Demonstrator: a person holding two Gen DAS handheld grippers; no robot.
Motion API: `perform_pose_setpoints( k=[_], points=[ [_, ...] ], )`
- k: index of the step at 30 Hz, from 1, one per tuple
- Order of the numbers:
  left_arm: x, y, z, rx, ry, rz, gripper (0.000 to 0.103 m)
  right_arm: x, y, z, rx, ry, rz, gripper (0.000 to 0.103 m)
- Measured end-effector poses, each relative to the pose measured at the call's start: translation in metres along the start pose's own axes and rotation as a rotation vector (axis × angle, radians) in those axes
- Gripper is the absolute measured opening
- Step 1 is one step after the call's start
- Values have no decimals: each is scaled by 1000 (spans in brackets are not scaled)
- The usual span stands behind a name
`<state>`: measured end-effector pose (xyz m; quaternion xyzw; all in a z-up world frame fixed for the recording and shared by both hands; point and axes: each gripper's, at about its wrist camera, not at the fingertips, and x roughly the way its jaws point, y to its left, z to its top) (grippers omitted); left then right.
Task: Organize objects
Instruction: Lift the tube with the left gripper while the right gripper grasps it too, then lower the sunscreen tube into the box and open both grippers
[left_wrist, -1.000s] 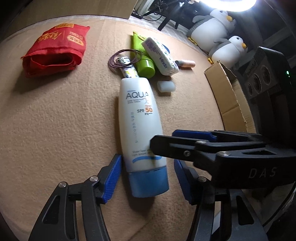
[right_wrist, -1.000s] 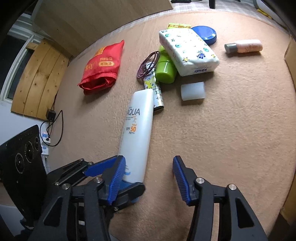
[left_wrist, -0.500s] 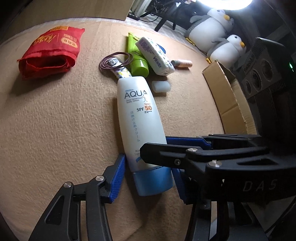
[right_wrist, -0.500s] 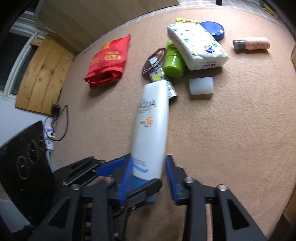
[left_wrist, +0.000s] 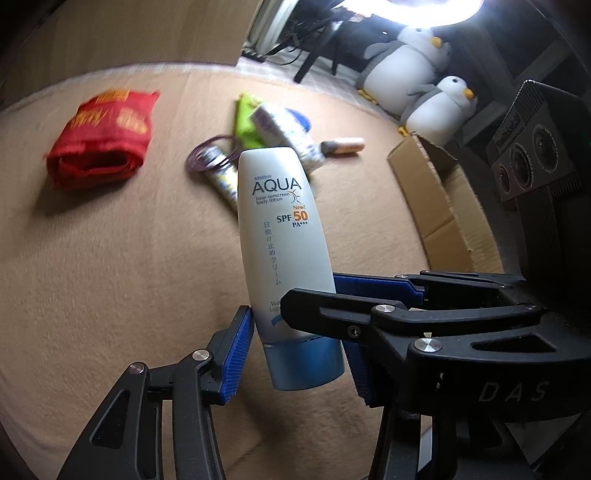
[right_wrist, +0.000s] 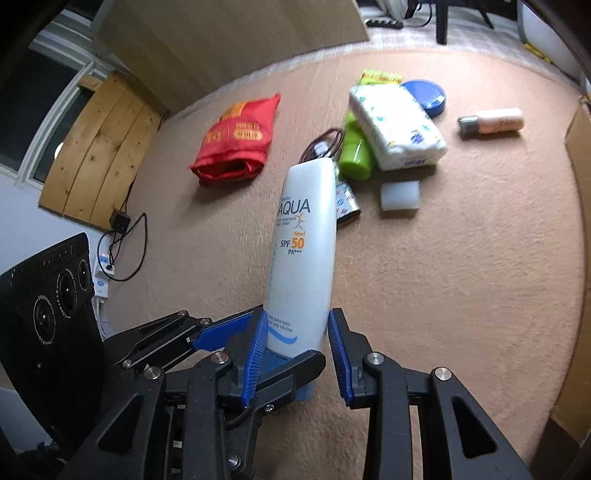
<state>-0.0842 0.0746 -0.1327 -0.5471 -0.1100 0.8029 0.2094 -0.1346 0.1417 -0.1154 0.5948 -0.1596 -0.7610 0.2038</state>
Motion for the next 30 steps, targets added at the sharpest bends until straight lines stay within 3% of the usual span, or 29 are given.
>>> perform_pose_setpoints(
  k=[6, 15, 24, 30],
  points=[
    [4, -44, 22, 63, -24, -37, 52, -36, -15, -6, 15, -72, -32, 31],
    [40, -135, 52, 163, -18, -120, 52, -96, -79, -25, 107, -179, -101, 31],
    [84, -213, 67, 240, 17, -175, 52, -131, -145, -50, 202, -228, -148, 31],
    [99, -243, 64, 283, 37, -182, 52, -143, -175, -62, 251, -242, -168, 31]
  ],
)
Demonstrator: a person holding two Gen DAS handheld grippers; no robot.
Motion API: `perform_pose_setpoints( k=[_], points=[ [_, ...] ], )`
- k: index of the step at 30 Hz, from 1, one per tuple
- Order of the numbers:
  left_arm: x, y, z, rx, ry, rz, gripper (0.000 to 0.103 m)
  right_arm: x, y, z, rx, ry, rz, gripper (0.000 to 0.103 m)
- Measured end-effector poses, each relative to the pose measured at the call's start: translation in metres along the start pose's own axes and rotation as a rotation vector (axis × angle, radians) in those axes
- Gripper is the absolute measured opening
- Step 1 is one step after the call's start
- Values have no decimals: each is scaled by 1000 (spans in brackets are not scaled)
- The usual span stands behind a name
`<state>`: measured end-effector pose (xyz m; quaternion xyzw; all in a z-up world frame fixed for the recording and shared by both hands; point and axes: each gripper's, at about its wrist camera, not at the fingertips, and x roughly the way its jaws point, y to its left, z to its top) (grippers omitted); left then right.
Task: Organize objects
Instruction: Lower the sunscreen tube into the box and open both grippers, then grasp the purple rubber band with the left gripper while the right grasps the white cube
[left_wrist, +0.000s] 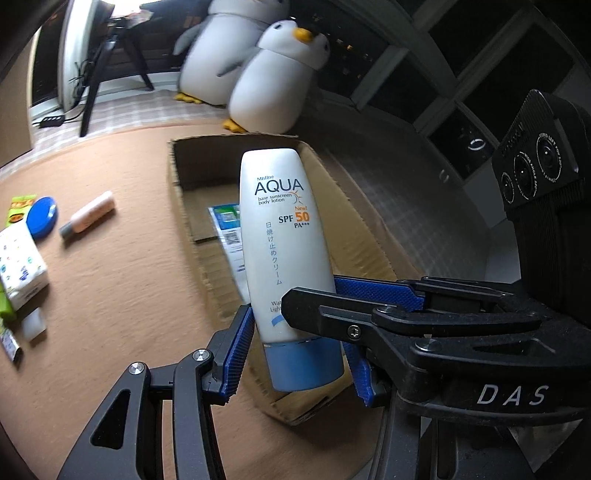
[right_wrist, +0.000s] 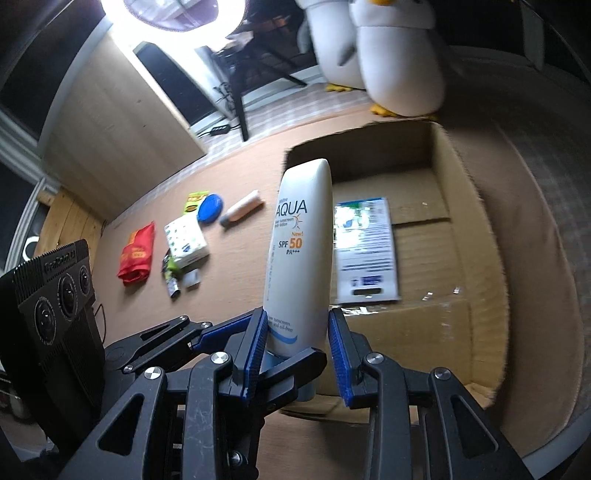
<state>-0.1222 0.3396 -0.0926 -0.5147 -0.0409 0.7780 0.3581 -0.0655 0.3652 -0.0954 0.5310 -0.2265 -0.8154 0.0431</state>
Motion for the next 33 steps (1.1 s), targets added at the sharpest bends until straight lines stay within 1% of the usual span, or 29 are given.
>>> perform_pose_setpoints(
  k=[3, 6, 7, 8, 10, 14, 18, 24, 27, 30, 33],
  points=[
    [5, -4, 0, 17, 7, 1, 52, -2, -9, -1, 12, -2, -6, 31],
    [7, -6, 1, 37, 7, 35, 53, -5, -12, -2, 8, -8, -11, 31],
    [6, -4, 0, 32, 10, 35, 54, -7, -13, -2, 5, -20, -24, 33],
    [5, -2, 1, 27, 9, 37, 55, -9, -13, -3, 3, -22, -33, 40],
    [2, 1, 0, 25, 3, 47, 55, -13, -15, -3, 10, -40, -52, 46],
    [-8, 12, -1, 15, -10, 61, 55, -16, -15, -4, 15, -52, -64, 48],
    [-27, 27, -10, 2, -25, 86, 55, -17, -9, -6, 11, -59, -72, 48],
    [-59, 62, -25, -43, -52, 146, 55, -14, 15, -12, -31, -78, -83, 50],
    [-74, 87, -33, -66, -60, 195, 57, -8, 31, -15, -65, -83, -81, 49],
    [-89, 119, -42, -107, -60, 246, 58, -1, 47, -19, -99, -98, -71, 49],
    [-105, 157, -50, -175, -71, 294, 58, 8, 64, -23, -124, -123, -52, 50]
  ],
)
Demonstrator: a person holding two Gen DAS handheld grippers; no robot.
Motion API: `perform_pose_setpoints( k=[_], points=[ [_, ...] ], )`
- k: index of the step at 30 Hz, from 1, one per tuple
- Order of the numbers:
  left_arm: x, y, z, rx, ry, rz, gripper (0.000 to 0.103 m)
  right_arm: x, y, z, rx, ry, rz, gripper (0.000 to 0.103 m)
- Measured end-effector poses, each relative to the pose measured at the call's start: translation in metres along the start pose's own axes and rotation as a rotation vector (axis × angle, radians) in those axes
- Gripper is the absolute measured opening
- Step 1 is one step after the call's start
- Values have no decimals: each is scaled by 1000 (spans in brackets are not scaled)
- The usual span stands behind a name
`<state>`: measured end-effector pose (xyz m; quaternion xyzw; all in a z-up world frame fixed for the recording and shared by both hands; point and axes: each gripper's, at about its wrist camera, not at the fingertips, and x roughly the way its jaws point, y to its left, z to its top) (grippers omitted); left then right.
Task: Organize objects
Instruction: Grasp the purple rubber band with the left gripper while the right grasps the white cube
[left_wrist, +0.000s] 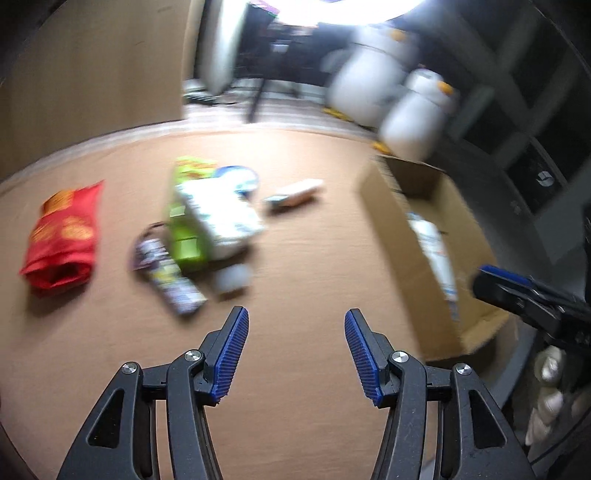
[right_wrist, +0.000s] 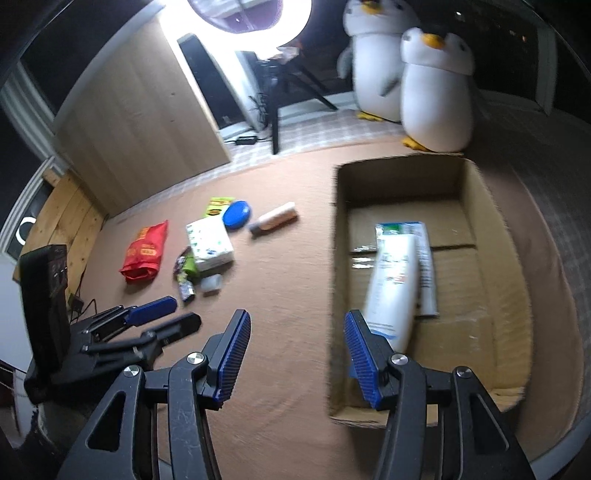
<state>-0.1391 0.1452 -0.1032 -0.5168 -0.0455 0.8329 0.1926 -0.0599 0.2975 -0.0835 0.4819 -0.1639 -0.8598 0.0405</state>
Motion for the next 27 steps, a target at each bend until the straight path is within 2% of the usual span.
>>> perform_pose_setpoints(
  k=[5, 11, 19, 25, 27],
  points=[
    [-3, 57, 3, -50, -6, 82, 58, 22, 25, 1, -25, 24, 5, 50],
    [8, 92, 10, -48, 14, 119, 58, 56, 56, 3, -77, 84, -3, 50],
    [35, 96, 30, 39, 46, 145, 58, 100, 75, 3, -81, 162, -3, 50],
    [55, 98, 41, 92, 61, 185, 58, 117, 74, 6, -54, 192, -3, 50],
    [59, 97, 42, 110, 64, 194, 54, 120, 74, 7, -54, 196, 0, 50]
  ],
)
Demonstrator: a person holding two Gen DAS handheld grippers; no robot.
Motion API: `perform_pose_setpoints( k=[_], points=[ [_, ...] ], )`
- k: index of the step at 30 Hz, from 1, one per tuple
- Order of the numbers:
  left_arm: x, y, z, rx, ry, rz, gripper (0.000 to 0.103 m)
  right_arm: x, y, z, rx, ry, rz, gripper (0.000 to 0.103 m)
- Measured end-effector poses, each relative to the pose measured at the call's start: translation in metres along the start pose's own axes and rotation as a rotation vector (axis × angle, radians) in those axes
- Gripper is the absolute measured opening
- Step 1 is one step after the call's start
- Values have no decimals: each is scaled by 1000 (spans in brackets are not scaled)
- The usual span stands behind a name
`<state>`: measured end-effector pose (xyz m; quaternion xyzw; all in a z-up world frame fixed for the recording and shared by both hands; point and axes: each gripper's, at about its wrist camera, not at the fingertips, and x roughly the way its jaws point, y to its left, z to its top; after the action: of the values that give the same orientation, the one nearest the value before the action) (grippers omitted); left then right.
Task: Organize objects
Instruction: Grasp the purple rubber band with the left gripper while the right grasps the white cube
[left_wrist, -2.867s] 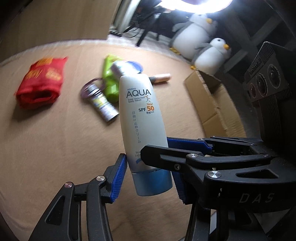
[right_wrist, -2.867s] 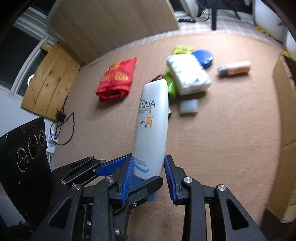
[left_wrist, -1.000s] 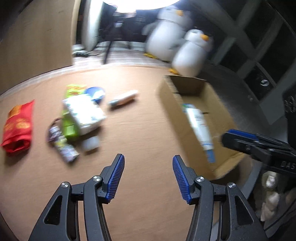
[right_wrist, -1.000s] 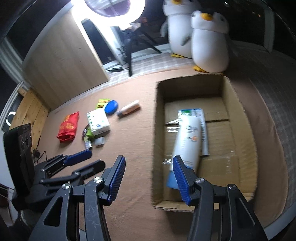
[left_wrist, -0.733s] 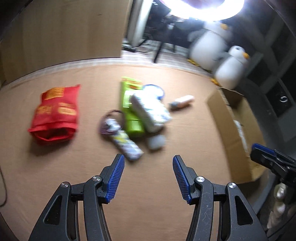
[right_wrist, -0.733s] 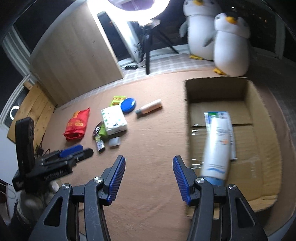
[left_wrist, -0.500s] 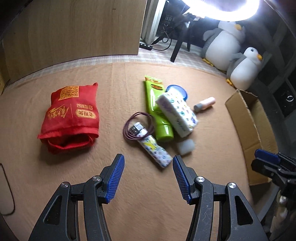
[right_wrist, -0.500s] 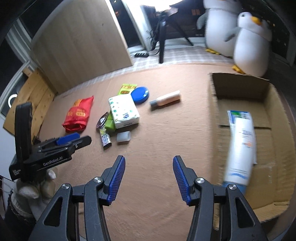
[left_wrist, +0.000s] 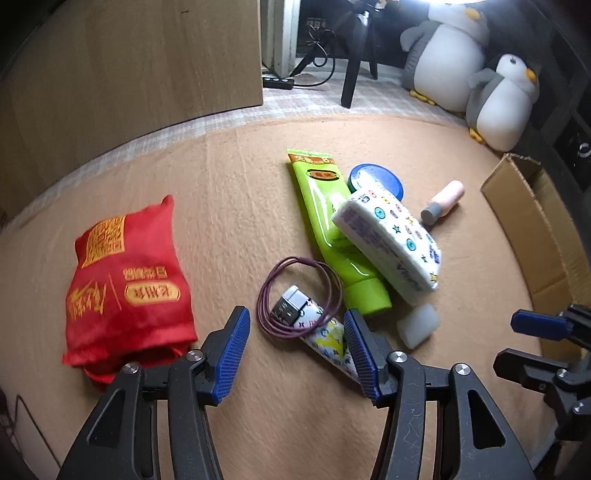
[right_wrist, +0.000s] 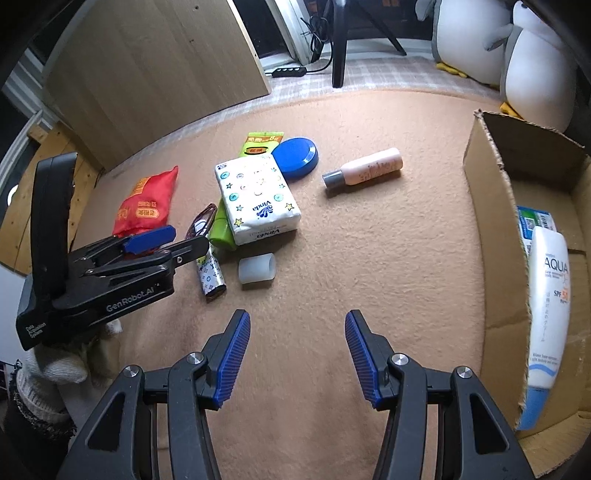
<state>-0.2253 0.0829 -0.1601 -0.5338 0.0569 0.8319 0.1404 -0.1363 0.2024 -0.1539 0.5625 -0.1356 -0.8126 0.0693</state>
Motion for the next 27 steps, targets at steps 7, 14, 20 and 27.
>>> perform_pose_setpoints(
  k=[7, 14, 20, 27],
  points=[
    [3, -5, 5, 20, -7, -5, 39, 13, 7, 8, -23, 24, -5, 50],
    [1, 13, 7, -51, -29, -24, 5, 26, 20, 18, -52, 30, -12, 50],
    [1, 30, 3, -99, -36, -18, 2, 39, 32, 25, -90, 28, -28, 50],
    [-1, 46, -8, -156, -35, -32, 2, 52, 44, 29, -145, 28, -75, 50]
  ],
)
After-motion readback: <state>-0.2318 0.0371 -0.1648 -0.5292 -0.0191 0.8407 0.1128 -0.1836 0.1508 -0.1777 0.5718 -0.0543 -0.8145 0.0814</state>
